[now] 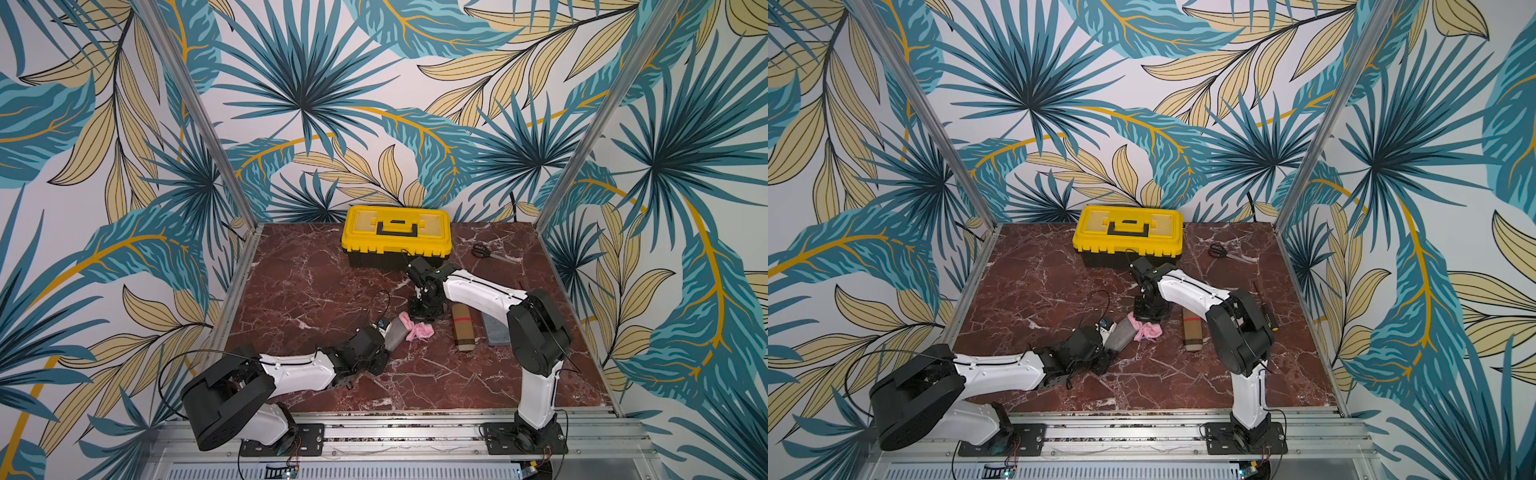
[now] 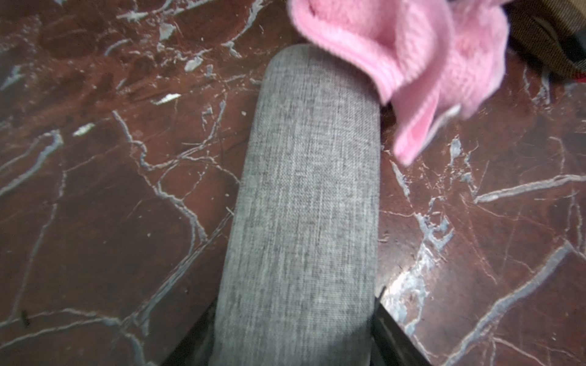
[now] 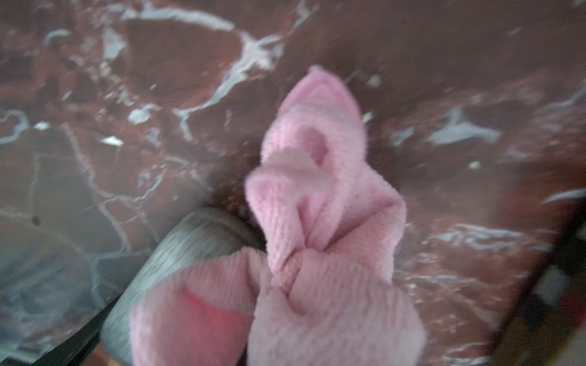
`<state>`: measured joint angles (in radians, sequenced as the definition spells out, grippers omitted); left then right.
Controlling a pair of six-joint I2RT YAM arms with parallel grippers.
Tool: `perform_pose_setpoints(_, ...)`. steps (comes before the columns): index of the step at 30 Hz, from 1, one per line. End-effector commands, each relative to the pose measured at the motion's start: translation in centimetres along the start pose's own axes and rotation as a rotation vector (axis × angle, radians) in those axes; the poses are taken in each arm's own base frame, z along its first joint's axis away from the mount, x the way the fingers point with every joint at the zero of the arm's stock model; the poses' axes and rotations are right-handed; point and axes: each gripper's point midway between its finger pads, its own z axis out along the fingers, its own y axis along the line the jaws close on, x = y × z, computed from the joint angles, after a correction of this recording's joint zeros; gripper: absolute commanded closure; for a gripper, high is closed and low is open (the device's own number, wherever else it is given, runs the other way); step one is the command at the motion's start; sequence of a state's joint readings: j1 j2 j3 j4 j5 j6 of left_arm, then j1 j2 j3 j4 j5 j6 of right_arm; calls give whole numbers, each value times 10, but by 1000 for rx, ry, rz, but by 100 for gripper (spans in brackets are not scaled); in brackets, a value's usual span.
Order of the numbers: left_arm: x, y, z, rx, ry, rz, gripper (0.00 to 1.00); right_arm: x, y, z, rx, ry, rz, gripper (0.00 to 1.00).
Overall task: Wipe the eyeglass case
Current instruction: Pick up the eyeglass case from the center of the board, then wipe the dirt from the eyeglass case.
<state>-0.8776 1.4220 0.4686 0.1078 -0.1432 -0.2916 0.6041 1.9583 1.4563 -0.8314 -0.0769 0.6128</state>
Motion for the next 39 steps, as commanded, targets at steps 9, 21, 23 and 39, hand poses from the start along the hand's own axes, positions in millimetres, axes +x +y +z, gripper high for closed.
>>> perform_pose_setpoints(9,2,-9,2,54,-15,-17,50,28,64,3,-207,77,-11,100)
perform_pose_setpoints(21,15,-12,11,78,19,-53,61,0,22,21,-133,60,108,100)
perform_pose_setpoints(23,14,-12,14,75,22,-57,62,27,42,20,-195,94,103,100)
perform_pose_setpoints(39,22,-11,16,66,55,-64,67,18,4,-57,31,-62,-44,100)
